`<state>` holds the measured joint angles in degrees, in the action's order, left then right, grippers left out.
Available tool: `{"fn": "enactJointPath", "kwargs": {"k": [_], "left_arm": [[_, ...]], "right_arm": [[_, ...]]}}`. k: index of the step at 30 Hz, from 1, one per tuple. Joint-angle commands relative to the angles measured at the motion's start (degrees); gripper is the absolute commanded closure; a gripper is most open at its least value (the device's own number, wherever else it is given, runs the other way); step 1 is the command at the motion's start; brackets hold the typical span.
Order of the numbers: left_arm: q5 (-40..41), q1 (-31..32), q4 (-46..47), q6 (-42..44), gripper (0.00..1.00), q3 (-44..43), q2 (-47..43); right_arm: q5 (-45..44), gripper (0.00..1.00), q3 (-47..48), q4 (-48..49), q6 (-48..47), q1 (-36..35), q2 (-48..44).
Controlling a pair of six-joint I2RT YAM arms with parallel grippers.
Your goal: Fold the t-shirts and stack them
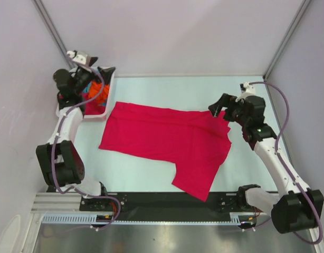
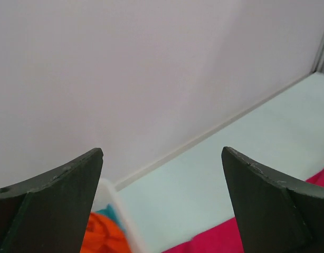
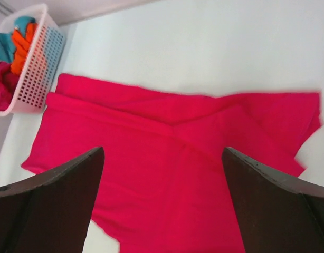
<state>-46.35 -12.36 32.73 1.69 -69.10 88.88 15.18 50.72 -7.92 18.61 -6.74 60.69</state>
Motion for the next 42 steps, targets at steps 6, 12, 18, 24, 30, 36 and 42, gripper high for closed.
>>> {"fn": "enactJointPath", "kwargs": {"k": [6, 12, 18, 24, 30, 36, 42], "left_arm": [[43.4, 29.8, -40.7, -10.7, 0.0, -6.1, -1.9], [48.8, 29.8, -44.6, -23.0, 0.0, 11.6, -10.1], [56.6, 25.3, -55.0, -28.2, 0.0, 14.8, -9.4], [55.1, 23.0, -54.5, -32.3, 0.0, 17.4, -7.9], [57.4, 23.0, -54.4, -34.2, 0.0, 18.5, -7.7], [59.0, 23.0, -53.9, -36.8, 0.0, 20.5, -9.2], [58.5, 22.9, -53.4, -37.2, 0.0, 21.3, -9.5]], "right_arm": [[-26.8, 0.0, -0.3, -14.0, 22.8, -13.4, 9.5], [-27.7, 0.0, -4.3, -16.2, 27.5, -14.9, 11.6], [-27.0, 0.0, -10.2, -10.7, 32.3, -13.5, 16.4], [-27.6, 0.0, -9.1, -9.2, 30.5, -10.4, 23.5], [-27.4, 0.0, -9.0, -8.5, 27.8, -4.5, 27.4], [-28.7, 0.0, -8.2, -9.1, 22.8, 0.9, 28.3], [-28.9, 0.0, -7.3, -11.1, 20.0, 1.5, 25.9]]}}
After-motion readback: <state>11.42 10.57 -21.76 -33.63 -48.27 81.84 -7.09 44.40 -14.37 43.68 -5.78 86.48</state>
